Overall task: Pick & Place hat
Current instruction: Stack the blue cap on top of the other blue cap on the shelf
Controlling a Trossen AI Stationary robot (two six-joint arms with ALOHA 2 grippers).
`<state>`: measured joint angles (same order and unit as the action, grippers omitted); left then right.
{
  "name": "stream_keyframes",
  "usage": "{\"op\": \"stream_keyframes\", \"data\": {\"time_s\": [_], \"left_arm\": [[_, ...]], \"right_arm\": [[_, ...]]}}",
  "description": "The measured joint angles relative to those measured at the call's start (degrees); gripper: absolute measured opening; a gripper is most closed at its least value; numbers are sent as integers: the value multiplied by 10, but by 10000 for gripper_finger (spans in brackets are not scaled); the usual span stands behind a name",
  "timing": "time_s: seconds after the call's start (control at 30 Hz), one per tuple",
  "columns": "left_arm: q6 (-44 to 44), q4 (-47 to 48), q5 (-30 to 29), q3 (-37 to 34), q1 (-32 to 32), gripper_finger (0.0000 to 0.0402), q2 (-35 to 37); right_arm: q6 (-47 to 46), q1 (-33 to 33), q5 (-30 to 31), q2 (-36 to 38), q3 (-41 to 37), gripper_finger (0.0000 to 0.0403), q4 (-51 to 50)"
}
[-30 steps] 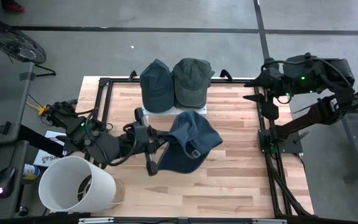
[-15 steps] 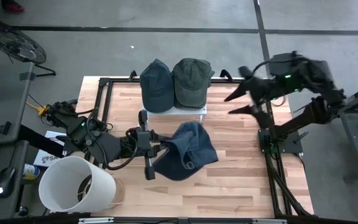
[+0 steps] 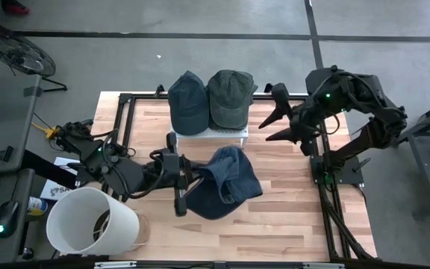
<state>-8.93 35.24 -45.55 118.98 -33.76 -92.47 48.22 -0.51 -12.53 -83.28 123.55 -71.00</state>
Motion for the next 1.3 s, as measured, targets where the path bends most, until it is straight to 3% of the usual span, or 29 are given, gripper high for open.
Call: {"op": "stream_keyframes", "data": {"time_s": [0.13,0.47,0.63,0.73,0.93,1.0,1.13,1.3], "left_arm": [[-6,-39,0,0,0,0,0],[-3,-90,-24,0,0,1,0],[1,-124,-76,0,0,1,0],[26,-134,-93,0,0,1,0],[66,-146,-120,0,0,1,0],[72,-147,-141,0,0,1,0],[76,-147,-201,0,0,1,0],[83,-148,-275,0,1,1,0]], "right_arm": [[91,0,1,-7,0,163,6],[129,21,-5,-17,0,143,84],[122,46,1,-17,0,142,92],[57,60,47,-17,0,142,96],[-120,70,247,-16,0,142,92],[-162,70,284,-11,0,142,82],[-205,71,281,3,0,142,54],[-320,70,226,26,1,142,52]]}}
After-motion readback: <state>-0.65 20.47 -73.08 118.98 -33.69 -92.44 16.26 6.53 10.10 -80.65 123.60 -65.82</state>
